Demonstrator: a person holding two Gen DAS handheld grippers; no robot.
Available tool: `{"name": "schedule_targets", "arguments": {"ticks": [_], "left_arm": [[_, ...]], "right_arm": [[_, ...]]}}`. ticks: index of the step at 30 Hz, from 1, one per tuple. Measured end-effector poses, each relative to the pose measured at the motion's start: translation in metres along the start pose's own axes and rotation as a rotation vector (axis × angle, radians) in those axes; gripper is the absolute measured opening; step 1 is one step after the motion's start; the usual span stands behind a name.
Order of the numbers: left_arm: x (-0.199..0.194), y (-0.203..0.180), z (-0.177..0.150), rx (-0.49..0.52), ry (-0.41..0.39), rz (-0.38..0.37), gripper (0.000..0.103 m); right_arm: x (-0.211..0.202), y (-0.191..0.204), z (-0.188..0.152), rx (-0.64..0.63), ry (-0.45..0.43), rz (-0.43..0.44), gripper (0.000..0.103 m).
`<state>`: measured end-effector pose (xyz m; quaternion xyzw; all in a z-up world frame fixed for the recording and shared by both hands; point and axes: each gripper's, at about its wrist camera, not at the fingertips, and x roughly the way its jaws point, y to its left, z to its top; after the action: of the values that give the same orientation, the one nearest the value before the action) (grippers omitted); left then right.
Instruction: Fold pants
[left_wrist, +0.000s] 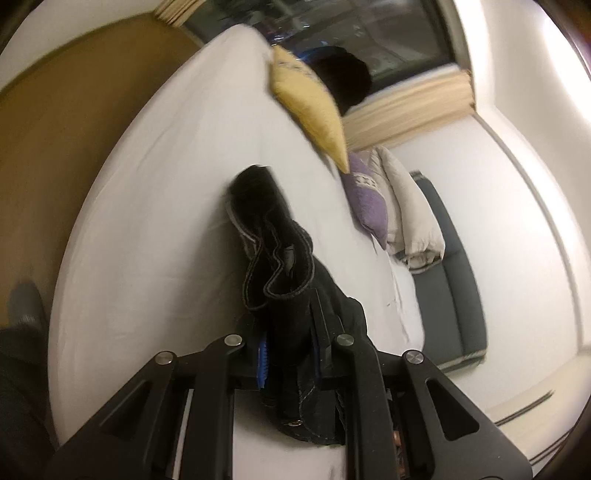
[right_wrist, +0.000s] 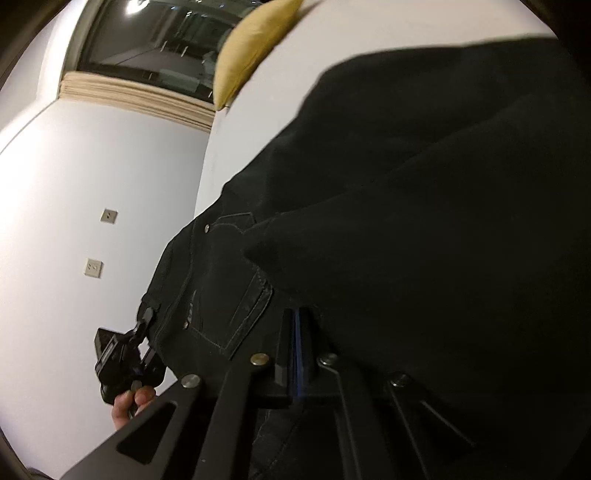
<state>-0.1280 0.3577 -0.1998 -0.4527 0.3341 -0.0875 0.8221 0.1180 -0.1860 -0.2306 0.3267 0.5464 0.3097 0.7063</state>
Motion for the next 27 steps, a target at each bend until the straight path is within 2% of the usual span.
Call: {"name": "schedule_targets", "arguments": {"ticks": [7,13,16,17,18,19,21,25,27], "left_arm": [[0.005,-0.078,0.000,0.183,-0.004,-0.015,0.015],[0.019,-0.140,-0.010,0.298,0.021,-0.033,0.015],[0.034,-0.177,-0.023,0.371,0.056,-0.039,0.015],[0.041,-0.192,-0.029,0.405,0.071,-0.041,0.015],[0.050,-0.206,-0.034,0.431,0.086,-0.046,0.015],[0.056,-0.217,-0.039,0.452,0.099,-0.051,0.015],[0.077,-0.246,-0.058,0.516,0.142,-0.061,0.015],[0.125,-0.290,-0.110,0.631,0.256,-0.068,0.015],[0.157,-0.309,-0.140,0.680,0.336,-0.063,0.015]], "right_arm": [[0.007,-0.008,-0.002,0.009,-0.022,0.035,0.000],[0.007,-0.013,-0.006,-0.011,-0.042,0.066,0.000],[-0.007,-0.018,-0.006,0.070,-0.033,0.144,0.002],[-0.016,-0.020,-0.007,0.096,-0.044,0.186,0.008],[-0.029,-0.022,-0.007,0.107,-0.073,0.243,0.031],[-0.049,-0.025,-0.007,0.110,-0.120,0.282,0.062],[-0.078,-0.033,-0.006,0.117,-0.182,0.318,0.079],[-0.135,-0.063,0.002,0.180,-0.258,0.421,0.083],[-0.156,-0.070,0.004,0.164,-0.280,0.420,0.083]]}}
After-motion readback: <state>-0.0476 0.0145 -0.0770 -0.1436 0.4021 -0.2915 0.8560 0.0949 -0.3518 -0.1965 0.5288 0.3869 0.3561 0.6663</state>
